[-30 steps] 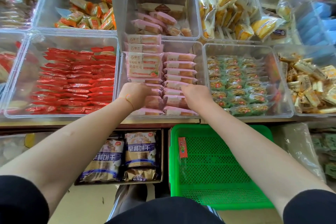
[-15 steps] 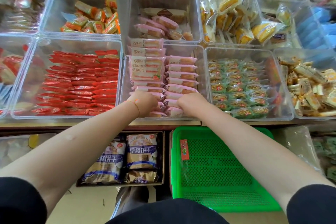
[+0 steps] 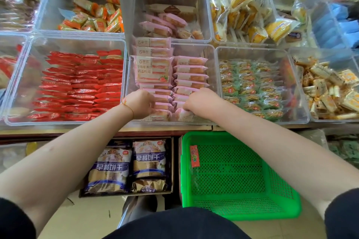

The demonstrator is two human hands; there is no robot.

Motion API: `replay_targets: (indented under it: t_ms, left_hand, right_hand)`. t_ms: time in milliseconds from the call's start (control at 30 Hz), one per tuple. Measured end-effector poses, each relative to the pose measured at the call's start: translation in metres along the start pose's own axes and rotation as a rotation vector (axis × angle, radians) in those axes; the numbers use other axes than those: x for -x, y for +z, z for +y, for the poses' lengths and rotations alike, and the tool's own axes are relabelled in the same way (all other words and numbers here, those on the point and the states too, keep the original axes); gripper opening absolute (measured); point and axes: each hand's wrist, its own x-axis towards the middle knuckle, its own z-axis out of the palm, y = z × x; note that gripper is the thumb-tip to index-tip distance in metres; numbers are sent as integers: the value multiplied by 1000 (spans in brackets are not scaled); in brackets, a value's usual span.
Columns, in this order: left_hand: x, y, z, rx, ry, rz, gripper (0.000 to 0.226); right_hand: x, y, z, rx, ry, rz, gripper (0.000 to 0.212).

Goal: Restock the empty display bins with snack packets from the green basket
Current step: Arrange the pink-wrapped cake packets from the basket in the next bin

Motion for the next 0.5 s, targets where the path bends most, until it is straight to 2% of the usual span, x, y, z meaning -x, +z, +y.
replay_targets:
  t_ms: [167, 300, 367, 500]
  left_hand:
    - [3, 1, 3, -14, -40, 28, 15]
    - [4, 3, 5, -1, -79, 26, 18]
    - [3, 3, 6, 3, -88, 25, 20]
    - [5, 1, 9, 3, -92, 14, 19]
  right_hand:
    - [-8, -16, 1, 181, -42, 17, 22]
    - [-5, -19, 3, 207, -80, 17, 26]
    - [-6, -17, 1, 162, -101, 18, 28]
    - [-22, -6, -7, -96, -69, 21, 38]
